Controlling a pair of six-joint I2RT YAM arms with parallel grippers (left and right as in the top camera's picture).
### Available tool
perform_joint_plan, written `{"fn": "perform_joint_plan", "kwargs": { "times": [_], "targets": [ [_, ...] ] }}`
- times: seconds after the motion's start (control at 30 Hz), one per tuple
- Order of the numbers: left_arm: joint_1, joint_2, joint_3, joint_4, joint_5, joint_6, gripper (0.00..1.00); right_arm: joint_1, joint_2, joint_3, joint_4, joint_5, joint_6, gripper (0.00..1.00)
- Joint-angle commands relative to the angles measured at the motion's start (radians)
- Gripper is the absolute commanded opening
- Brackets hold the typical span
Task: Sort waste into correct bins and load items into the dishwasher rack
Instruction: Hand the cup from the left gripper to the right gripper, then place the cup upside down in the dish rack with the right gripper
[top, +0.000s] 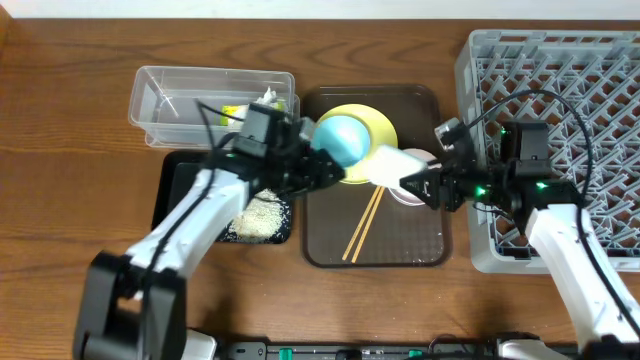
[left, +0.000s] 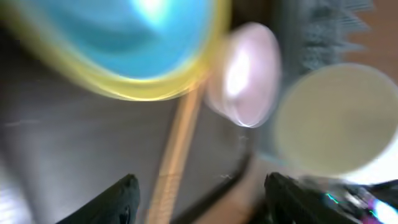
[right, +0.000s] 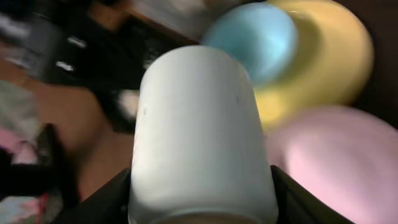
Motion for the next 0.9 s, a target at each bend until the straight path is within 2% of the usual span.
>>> {"fn": "perform_joint_plan", "kwargs": {
  "times": [0.0, 0.13, 0.23, 0.33, 0.47, 0.63, 0.87],
  "targets": [
    [0.064, -0.149, 0.011, -0.100, -0.261, 0.169, 0.68, -0.022, -0.082, 0.112, -0.104, 0.280, 0.067, 0.36],
    [0.153, -0.308, 0.012, -0.259, -0.465, 0.180, 0.68, -0.063, -0.111, 0.254, -0.321, 0.493, 0.122, 0.31],
    [0.232, -0.393, 0.013, -0.340, -0.566, 0.180, 0.68, -0.098, -0.110, 0.340, -0.454, 0.645, 0.174, 0.26],
    [0.306, -0.430, 0.013, -0.407, -0.642, 0.177, 0.68, -0.142, -0.110, 0.373, -0.537, 0.745, 0.216, 0.26],
    [0.374, -0.425, 0.012, -0.457, -0.645, 0.177, 0.68, -0.208, -0.096, 0.372, -0.594, 0.786, 0.226, 0.25],
    [0.377, -0.423, 0.012, -0.457, -0.630, 0.172, 0.68, -0.282, -0.036, 0.372, -0.664, 0.903, 0.271, 0.25],
    [0.377, -0.423, 0.012, -0.458, -0.626, 0.169, 0.68, -0.323, 0.036, 0.372, -0.666, 0.906, 0.271, 0.24]
  ]
}}
